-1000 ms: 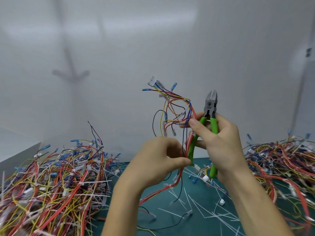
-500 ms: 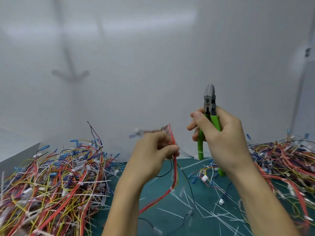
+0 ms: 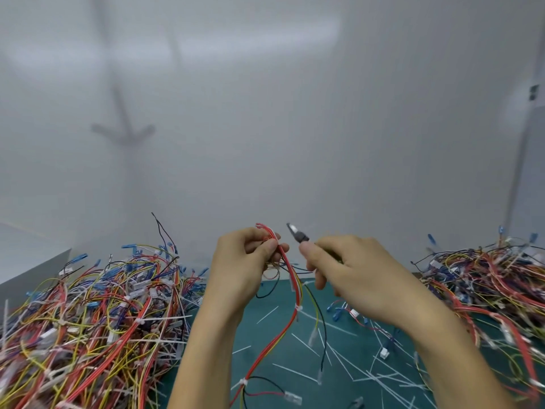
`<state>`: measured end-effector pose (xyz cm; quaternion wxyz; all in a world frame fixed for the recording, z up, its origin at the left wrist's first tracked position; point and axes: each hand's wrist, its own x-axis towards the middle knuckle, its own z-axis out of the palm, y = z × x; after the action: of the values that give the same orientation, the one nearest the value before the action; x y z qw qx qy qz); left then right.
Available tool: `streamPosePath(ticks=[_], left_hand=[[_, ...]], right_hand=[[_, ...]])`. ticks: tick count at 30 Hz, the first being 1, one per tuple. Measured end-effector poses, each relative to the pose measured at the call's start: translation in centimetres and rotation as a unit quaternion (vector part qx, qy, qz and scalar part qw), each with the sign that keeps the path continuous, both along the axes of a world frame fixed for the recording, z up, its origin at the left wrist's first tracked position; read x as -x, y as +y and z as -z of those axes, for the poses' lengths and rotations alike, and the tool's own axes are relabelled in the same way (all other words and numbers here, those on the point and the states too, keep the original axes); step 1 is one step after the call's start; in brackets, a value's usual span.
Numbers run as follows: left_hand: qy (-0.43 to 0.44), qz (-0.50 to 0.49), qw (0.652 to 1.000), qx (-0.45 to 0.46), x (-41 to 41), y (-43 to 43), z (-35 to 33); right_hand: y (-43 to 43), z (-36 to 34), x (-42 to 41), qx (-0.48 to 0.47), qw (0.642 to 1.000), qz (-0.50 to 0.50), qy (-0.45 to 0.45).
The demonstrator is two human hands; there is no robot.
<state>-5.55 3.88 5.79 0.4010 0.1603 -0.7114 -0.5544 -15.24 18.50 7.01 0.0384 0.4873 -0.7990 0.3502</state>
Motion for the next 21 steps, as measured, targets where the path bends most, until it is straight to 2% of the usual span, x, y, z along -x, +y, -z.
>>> streamPosePath(ticks=[9,21], left_hand=[[0.022,-0.01,1.0,-0.011,-0.34,-0.19,-0.3],[0.023,0.003,1.0,0.02,-0.39,0.15,-0.54]], right_hand=[[-0.69,0.91,-0.04,-0.052,0.991,0.065,0.109],[-0.87,0.91,-0.1,-0.018,0.991,0.059,0.119]])
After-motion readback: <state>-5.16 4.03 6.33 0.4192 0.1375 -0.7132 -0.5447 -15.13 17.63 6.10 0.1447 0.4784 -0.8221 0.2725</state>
